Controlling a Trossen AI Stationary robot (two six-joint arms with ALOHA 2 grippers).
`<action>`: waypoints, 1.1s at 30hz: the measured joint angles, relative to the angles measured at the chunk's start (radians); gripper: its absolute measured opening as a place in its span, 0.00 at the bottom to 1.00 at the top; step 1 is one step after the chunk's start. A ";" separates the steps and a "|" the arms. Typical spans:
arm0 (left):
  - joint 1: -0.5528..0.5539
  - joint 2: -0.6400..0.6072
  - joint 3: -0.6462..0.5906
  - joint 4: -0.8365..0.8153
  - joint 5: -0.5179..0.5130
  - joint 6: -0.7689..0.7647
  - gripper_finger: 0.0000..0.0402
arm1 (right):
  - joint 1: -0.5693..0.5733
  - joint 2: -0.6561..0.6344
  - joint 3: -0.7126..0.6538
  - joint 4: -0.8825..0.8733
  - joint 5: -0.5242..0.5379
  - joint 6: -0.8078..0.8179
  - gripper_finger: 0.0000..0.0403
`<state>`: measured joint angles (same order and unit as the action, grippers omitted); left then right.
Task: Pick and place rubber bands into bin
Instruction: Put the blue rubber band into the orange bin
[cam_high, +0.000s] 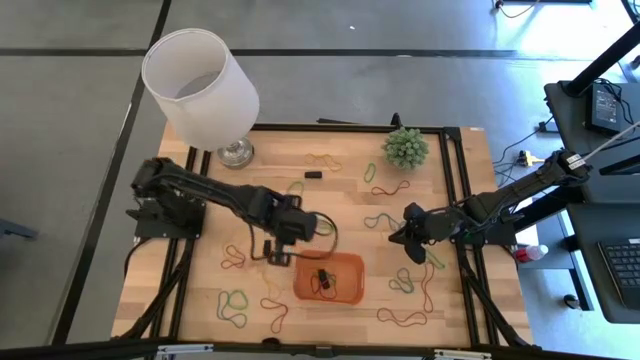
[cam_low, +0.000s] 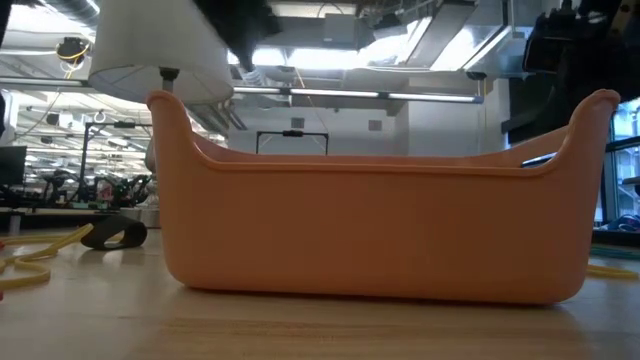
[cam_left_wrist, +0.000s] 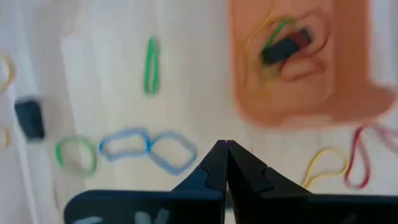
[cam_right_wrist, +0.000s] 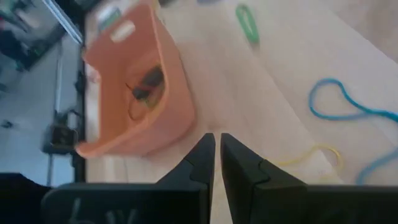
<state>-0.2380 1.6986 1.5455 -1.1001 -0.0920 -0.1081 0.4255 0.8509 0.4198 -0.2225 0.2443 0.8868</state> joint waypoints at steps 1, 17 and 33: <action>0.012 -0.039 -0.049 0.032 0.003 0.000 0.00 | 0.000 0.000 0.000 0.017 0.014 0.003 0.07; 0.148 -0.635 -0.723 0.419 0.099 0.011 0.00 | -0.146 0.177 0.275 -0.314 0.096 0.135 0.01; 0.459 -0.939 -1.093 0.717 0.222 0.107 0.00 | -0.292 0.543 0.418 -0.680 -0.256 0.366 0.19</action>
<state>0.2211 0.7599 0.4521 -0.3831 0.1296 -0.0016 0.1333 1.3938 0.8377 -0.9027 -0.0114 1.2523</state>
